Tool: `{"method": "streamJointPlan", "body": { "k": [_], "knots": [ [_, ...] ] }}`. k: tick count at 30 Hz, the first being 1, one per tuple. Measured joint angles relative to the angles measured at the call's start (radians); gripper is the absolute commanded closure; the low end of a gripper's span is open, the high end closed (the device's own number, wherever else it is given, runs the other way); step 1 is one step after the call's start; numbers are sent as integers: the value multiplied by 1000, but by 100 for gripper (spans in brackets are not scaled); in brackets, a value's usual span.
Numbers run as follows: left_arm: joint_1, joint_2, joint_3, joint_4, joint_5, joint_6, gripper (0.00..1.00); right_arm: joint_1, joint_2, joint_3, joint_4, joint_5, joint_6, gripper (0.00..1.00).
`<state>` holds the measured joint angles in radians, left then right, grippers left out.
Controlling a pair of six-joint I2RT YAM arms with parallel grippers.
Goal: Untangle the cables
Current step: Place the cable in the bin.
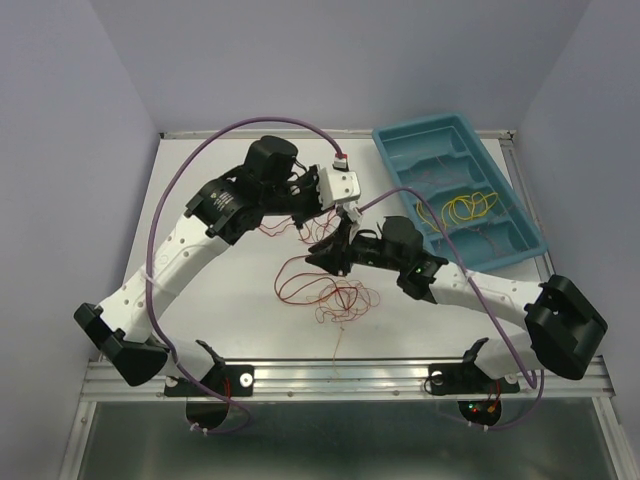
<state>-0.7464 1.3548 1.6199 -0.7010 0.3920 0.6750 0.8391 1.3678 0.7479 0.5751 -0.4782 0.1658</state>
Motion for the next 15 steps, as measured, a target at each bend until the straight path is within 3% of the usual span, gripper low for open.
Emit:
{"method": "streamJointPlan", "body": {
  "k": [2, 7, 8, 10, 11, 15],
  "knots": [
    [0, 3, 0, 15, -22, -10, 100, 0, 0, 0, -2, 4, -8, 100],
    [4, 5, -2, 56, -84, -42, 98, 0, -3, 0, -13, 45, -4, 99],
    [13, 5, -4, 75, -94, -52, 82, 0, -8, 0, -15, 76, 0, 100],
    [27, 3, -21, 120, -121, -70, 61, 0, -18, 0, -16, 117, 8, 100],
    [34, 1, -32, 142, -134, -76, 44, 0, -26, 0, -20, 157, 15, 99],
    [114, -21, -136, 269, -186, -134, 30, -33, -25, 25, -87, 262, 69, 99]
  ]
}}
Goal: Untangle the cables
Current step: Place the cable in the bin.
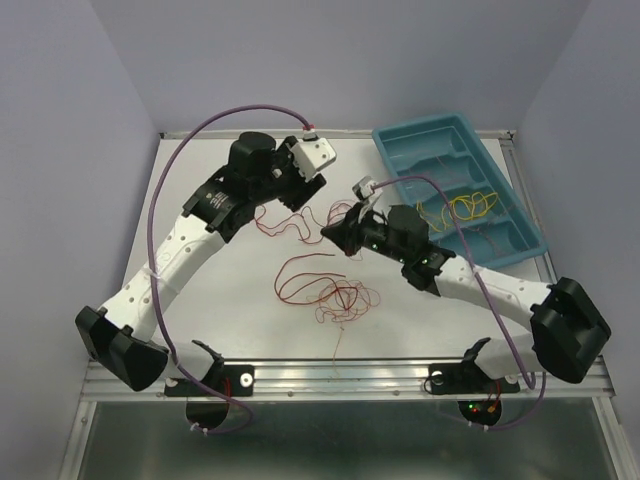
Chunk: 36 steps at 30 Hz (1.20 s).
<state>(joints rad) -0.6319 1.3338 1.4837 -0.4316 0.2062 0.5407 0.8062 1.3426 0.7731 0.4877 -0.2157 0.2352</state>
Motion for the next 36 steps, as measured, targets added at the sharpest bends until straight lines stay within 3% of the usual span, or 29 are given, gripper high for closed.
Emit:
{"method": "streamJointPlan", "body": {
  "k": [6, 12, 22, 32, 36],
  "knots": [
    [113, -33, -90, 92, 4, -57, 29, -253, 73, 143, -135, 64, 121, 99],
    [117, -114, -183, 170, 33, -80, 29, -449, 111, 285, -195, 139, 239, 99],
    [117, -153, -314, 230, 76, -102, 29, -536, 290, 538, -198, 473, 366, 99],
    [117, -156, -360, 272, 94, -105, 29, -623, 543, 589, -228, 604, 505, 99],
    [117, -165, -373, 286, 95, -105, 29, -651, 573, 582, -257, 687, 568, 100]
  ]
}}
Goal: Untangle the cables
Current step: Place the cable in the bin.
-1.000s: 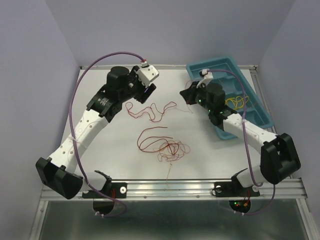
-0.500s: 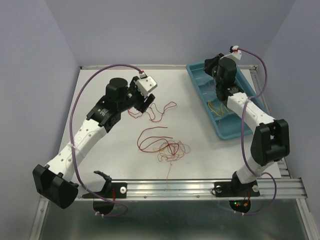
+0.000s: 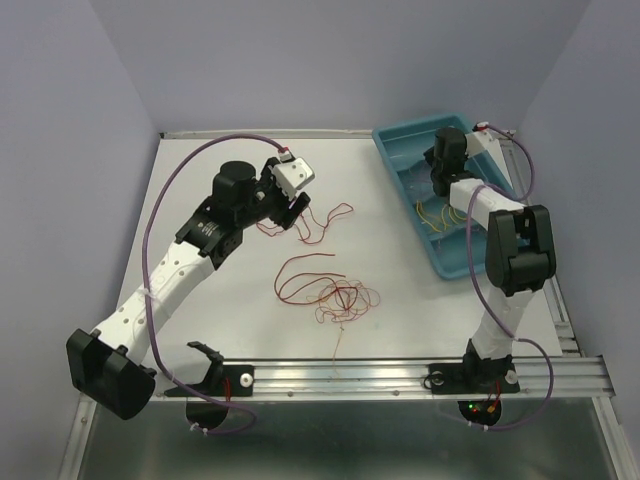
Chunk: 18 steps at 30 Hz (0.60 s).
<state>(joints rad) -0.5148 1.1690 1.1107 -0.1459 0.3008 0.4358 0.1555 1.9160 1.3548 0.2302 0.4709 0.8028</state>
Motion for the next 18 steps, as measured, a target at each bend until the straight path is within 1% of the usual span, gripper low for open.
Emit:
{"method": "streamJointPlan", "body": {
  "k": [7, 9, 12, 14, 15, 16, 18],
  "knots": [
    [0, -1, -12, 2, 2, 1, 29, -3, 37, 22, -95, 121, 77, 99],
    [0, 0, -17, 6, 2, 4, 29, -3, 63, 43, -155, 147, 112, 99],
    [0, 2, -18, 8, 2, 5, 29, -3, 104, 103, -300, 191, 180, 93],
    [0, 2, -18, 8, 2, 6, 29, -3, 124, 138, -379, 207, 217, 80],
    [0, 2, -18, 8, 3, 7, 29, -3, 130, 151, -410, 209, 230, 66],
    [0, 2, -18, 8, 3, 8, 29, -3, 135, 160, -426, 210, 235, 60],
    [0, 2, -21, 10, 3, 8, 29, -3, 141, 180, -465, 203, 244, 52]
  ]
}}
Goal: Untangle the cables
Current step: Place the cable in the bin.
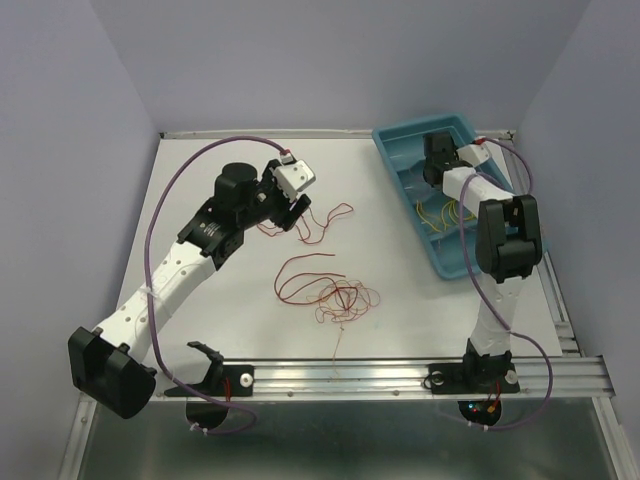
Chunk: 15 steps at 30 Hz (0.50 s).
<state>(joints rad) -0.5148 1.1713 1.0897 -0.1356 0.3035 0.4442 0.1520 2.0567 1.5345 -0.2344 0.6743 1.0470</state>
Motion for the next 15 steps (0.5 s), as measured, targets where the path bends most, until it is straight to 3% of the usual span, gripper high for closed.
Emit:
{"method": "streamJointPlan", "body": {
  "k": [3, 5, 7, 15],
  "knots": [
    [0, 0, -3, 2, 0, 0, 29, 0, 1, 27, -32, -14, -3, 46],
    [0, 0, -3, 4, 0, 0, 29, 0, 1, 42, -43, -23, -3, 33],
    [0, 0, -3, 4, 0, 0, 29, 0, -2, 50, -52, -31, -7, 13],
    [0, 0, -3, 4, 0, 2, 29, 0, -10, 176, -187, -47, -58, 5]
  ]
}}
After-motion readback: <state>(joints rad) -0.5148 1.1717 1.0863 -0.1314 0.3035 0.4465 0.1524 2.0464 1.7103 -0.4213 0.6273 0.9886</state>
